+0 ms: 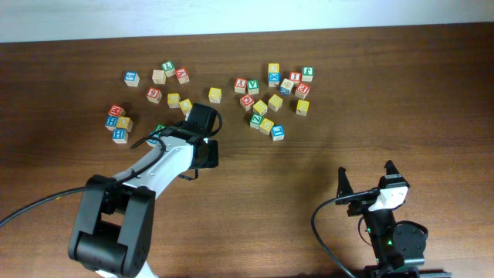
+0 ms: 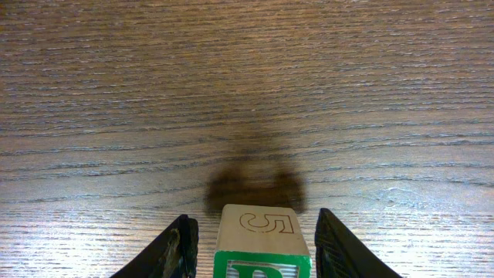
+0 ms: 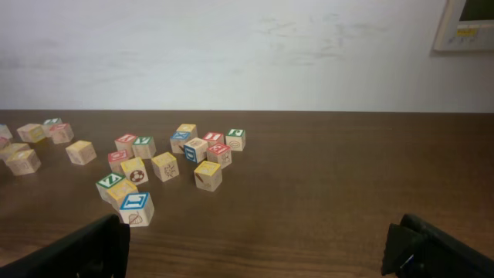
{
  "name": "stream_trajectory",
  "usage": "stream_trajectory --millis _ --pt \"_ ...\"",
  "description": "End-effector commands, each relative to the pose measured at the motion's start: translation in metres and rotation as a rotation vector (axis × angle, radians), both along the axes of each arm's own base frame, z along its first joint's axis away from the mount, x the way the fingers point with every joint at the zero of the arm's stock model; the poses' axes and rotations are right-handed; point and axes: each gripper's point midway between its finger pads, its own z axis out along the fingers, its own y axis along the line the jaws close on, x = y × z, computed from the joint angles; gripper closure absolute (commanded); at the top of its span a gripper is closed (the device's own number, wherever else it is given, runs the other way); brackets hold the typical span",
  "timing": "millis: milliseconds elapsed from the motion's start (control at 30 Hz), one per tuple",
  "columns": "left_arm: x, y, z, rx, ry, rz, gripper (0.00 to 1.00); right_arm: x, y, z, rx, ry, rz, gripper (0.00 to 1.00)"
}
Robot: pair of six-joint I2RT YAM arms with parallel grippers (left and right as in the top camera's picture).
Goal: Spell out RSS
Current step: 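Carry the green R block forward and set it on open table, then move the left gripper to the yellow S block and align over it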
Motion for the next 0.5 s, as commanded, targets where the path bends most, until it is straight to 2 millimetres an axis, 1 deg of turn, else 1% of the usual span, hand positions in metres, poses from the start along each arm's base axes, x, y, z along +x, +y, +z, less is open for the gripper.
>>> stream_trajectory --millis 0,100,200,300,333,400,467 --pt "0.004 -0.003 0.003 -0.006 -0.008 -0.002 0.58 0.0 -0.003 -0.002 -0.001 0.002 -0.012 0.02" --pt "0.009 -0.005 0.013 -0.009 -0.015 -0.002 0.58 0.0 -0.003 -0.002 -0.001 0.001 -0.012 0.02" --pt "0.014 -0.007 0.031 -0.011 -0.018 -0.002 0.53 0.0 -0.003 -0.002 -0.001 0.002 -0.012 0.02" --pt "0.021 -0.01 0.056 -0.018 -0.037 -0.002 0.5 0.0 -0.003 -0.002 -0.001 0.002 -0.012 0.02" --pt "0.024 -0.011 0.066 -0.023 -0.051 -0.002 0.49 0.0 -0.003 -0.002 -0.001 0.001 -0.012 0.02" --pt "0.031 -0.013 0.09 -0.039 -0.095 -0.001 0.44 0.0 -0.003 -0.002 -0.001 0.002 -0.012 0.02" --pt "0.04 -0.014 0.111 -0.058 -0.143 0.005 0.41 0.0 -0.003 -0.002 -0.001 0.001 -0.012 0.02"
